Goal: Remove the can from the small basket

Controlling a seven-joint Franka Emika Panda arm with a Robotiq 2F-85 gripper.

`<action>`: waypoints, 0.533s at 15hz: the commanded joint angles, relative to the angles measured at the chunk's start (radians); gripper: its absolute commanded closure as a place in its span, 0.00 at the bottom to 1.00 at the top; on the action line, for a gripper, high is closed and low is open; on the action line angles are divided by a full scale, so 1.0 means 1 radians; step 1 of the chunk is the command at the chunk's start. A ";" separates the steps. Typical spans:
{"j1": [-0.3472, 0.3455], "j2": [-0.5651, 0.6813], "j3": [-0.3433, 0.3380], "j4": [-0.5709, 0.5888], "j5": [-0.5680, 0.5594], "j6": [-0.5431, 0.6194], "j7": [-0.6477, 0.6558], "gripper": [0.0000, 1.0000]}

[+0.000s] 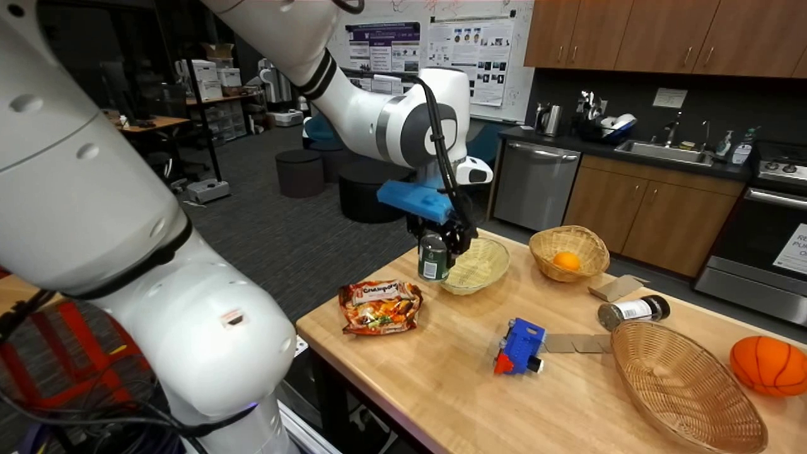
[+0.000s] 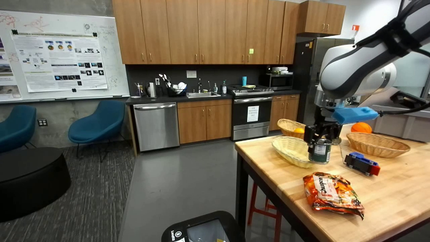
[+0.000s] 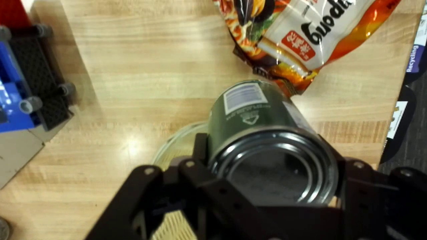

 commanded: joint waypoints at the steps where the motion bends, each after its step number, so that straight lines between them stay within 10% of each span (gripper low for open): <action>1: -0.017 -0.071 0.009 -0.085 -0.017 0.011 0.051 0.52; 8: -0.010 -0.112 0.020 -0.168 -0.007 0.025 0.086 0.52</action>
